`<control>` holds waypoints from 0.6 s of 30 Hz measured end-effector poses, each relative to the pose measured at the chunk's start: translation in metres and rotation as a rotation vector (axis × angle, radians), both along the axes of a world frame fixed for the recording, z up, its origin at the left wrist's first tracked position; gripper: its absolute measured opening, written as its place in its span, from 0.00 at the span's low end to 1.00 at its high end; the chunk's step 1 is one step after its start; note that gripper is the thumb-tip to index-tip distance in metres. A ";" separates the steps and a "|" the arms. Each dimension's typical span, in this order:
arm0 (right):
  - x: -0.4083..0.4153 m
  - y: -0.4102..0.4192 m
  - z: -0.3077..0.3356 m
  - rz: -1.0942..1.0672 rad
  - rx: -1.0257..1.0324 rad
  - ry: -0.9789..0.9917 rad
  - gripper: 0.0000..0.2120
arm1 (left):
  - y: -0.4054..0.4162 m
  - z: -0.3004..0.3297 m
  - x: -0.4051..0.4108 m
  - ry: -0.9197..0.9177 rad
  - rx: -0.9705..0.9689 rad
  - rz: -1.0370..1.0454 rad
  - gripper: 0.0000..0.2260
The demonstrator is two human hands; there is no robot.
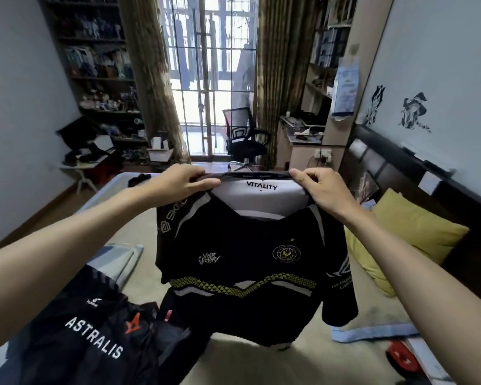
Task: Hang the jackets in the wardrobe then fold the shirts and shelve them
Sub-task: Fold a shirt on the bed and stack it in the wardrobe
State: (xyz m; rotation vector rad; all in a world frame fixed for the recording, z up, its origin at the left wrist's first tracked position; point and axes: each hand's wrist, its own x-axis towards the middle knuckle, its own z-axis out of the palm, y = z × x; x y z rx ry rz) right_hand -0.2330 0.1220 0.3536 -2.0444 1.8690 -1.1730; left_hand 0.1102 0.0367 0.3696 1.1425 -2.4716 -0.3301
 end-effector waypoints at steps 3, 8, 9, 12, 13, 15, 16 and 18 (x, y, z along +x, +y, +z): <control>0.001 0.014 -0.034 0.049 0.133 -0.014 0.26 | 0.018 -0.027 0.002 -0.055 0.124 -0.019 0.32; 0.015 0.054 -0.060 0.131 0.227 -0.135 0.31 | 0.057 -0.043 0.012 -0.082 0.336 -0.119 0.21; 0.019 0.066 -0.059 0.126 0.244 -0.131 0.31 | 0.066 -0.041 0.016 -0.092 0.368 -0.137 0.20; 0.032 0.117 -0.043 0.127 0.347 -0.095 0.26 | 0.094 -0.031 0.030 -0.135 0.449 -0.197 0.18; 0.036 0.139 -0.034 0.169 0.419 -0.088 0.24 | 0.104 -0.027 0.037 -0.149 0.483 -0.217 0.19; 0.045 0.186 -0.017 0.294 0.599 -0.092 0.20 | 0.130 -0.018 0.052 -0.168 0.584 -0.284 0.18; 0.049 0.210 -0.009 0.364 0.685 -0.104 0.20 | 0.146 -0.012 0.059 -0.184 0.649 -0.342 0.15; 0.051 0.253 0.001 0.473 0.822 -0.190 0.22 | 0.182 0.002 0.073 -0.253 0.782 -0.466 0.08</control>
